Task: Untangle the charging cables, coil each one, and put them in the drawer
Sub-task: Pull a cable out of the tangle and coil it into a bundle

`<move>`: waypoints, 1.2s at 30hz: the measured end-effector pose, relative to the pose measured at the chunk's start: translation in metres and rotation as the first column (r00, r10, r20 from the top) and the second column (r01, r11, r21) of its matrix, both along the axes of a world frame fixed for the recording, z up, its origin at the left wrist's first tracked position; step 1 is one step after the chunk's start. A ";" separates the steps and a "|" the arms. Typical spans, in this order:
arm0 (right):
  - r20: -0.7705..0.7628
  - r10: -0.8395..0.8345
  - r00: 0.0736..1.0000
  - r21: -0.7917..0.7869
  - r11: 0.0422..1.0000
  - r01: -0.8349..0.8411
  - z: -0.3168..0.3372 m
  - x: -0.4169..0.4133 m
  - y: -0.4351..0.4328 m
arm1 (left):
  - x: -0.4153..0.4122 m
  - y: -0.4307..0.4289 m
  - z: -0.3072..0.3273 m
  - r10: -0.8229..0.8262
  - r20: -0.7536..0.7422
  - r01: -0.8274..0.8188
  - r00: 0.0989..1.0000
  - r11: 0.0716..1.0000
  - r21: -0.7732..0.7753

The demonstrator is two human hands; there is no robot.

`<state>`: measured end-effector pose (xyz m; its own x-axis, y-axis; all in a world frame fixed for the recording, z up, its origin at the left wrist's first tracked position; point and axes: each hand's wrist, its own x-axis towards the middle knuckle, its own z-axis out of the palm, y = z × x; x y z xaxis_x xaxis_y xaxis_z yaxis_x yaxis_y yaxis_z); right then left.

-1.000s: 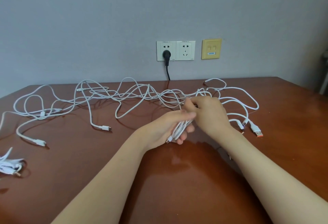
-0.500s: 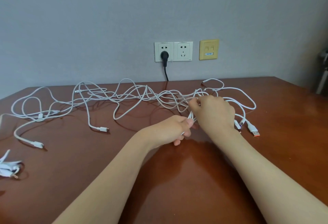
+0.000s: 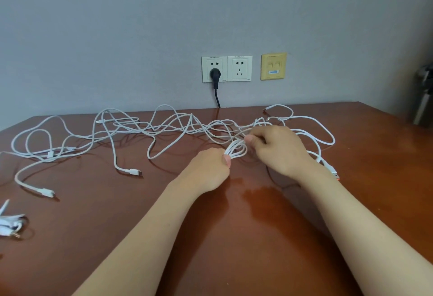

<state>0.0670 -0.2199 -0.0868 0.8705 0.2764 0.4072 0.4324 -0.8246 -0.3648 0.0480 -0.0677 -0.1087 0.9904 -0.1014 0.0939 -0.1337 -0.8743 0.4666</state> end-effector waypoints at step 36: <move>0.211 0.114 0.971 -0.205 0.976 -0.070 -0.008 -0.018 0.024 | 0.006 0.009 -0.005 0.202 0.205 -0.101 0.958 0.903 -0.419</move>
<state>0.0494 -0.1959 -0.0950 0.7322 0.4442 0.5163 0.5612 -0.8230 -0.0878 0.0536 -0.0589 -0.1133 0.9334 0.1444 0.3285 -0.1656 -0.6388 0.7514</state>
